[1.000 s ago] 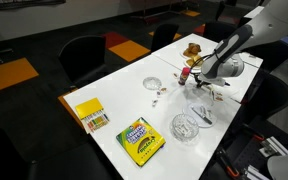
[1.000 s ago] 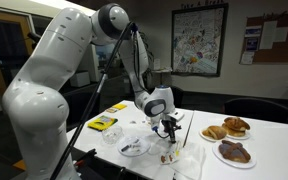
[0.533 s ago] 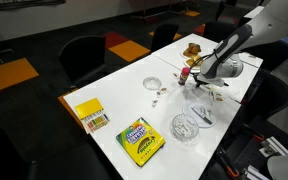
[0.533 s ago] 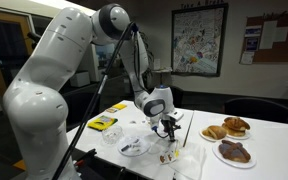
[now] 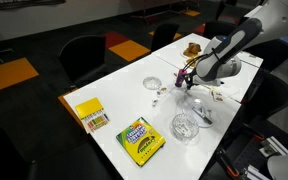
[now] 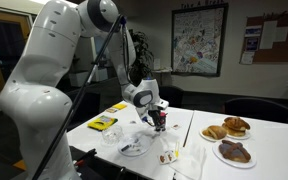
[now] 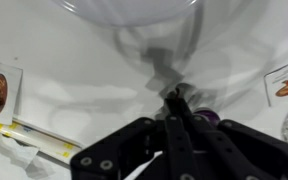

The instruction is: Pick up one object from the table and put it in the bowl

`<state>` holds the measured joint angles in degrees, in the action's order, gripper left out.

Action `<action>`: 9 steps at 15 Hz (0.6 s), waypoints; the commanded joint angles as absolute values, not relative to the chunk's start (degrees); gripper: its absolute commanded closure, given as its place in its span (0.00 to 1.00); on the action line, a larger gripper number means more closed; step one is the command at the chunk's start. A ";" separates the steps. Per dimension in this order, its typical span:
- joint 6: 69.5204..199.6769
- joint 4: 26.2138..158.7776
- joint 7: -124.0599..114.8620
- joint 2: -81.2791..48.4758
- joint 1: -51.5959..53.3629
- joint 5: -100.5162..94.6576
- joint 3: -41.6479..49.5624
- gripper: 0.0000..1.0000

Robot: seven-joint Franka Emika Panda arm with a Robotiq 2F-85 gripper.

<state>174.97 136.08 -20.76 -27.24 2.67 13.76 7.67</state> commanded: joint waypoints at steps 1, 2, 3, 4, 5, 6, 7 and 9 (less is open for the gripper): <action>171.39 140.38 -15.49 -19.74 1.88 11.97 3.02 0.99; 171.74 141.56 -14.64 -18.27 2.66 11.44 2.12 0.99; 172.05 142.99 -13.69 -16.38 3.25 11.31 0.41 0.99; 172.35 144.05 -12.94 -14.96 3.80 11.19 -1.41 0.99; 172.71 144.53 -12.80 -14.24 5.02 10.85 -2.93 0.99; 172.75 144.77 -11.99 -13.89 5.37 11.05 -5.31 0.99; 172.03 144.59 -11.40 -13.86 5.92 11.35 -7.57 0.99; 171.32 144.51 -9.85 -14.31 6.82 11.83 -11.80 0.99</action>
<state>172.95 143.20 -13.20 -15.26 6.15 11.16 -7.13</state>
